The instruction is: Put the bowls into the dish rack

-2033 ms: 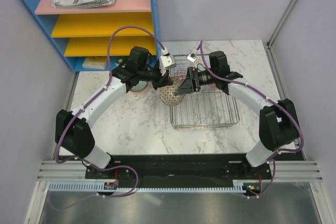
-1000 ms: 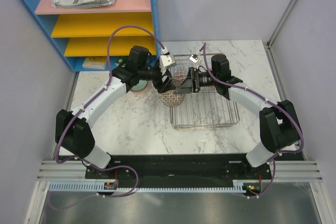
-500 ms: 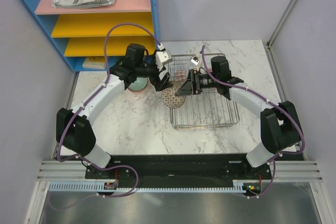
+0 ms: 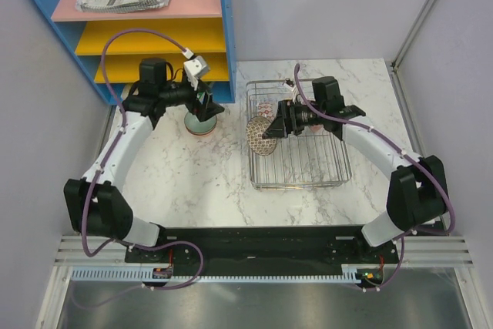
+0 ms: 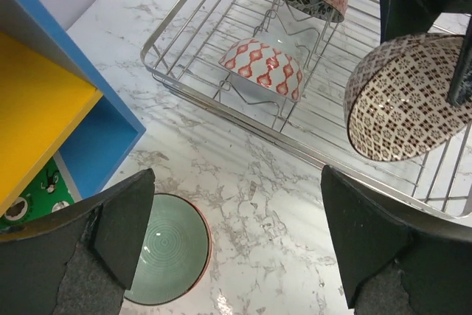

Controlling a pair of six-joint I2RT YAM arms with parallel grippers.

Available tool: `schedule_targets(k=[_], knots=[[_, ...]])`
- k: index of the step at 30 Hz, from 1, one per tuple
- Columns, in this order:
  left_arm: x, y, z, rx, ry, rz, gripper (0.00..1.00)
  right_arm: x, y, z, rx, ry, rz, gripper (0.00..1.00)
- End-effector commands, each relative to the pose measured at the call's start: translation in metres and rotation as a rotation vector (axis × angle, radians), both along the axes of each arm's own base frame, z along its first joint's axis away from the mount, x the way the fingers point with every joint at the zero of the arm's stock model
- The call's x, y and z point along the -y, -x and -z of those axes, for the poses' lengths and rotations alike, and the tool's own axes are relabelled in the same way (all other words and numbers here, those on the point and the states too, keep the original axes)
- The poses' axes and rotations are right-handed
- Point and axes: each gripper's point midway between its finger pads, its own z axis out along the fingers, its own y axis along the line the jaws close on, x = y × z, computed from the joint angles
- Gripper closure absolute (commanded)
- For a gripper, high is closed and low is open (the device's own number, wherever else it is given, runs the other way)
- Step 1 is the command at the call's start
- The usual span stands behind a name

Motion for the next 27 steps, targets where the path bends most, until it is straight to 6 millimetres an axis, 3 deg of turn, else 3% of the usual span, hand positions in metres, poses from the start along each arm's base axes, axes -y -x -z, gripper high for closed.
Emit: schedule_targets(k=[1, 9, 20, 27], knots=[[-0.011, 0.022, -0.021, 0.028, 0.073, 0.008, 0.00, 0.009, -0.007, -0.045, 0.193, 0.032, 0.003, 1.00], [-0.043, 0.036, -0.009, 0.014, 0.078, -0.094, 0.00, 0.035, -0.016, -0.046, 0.291, 0.221, 0.050, 1.00], [-0.094, 0.048, 0.019, -0.021, 0.026, -0.325, 0.00, 0.094, -0.018, -0.013, 0.380, 0.553, 0.148, 1.00], [-0.105, 0.055, 0.024, -0.022, 0.014, -0.367, 0.00, 0.131, -0.019, 0.014, 0.378, 0.769, 0.160, 1.00]])
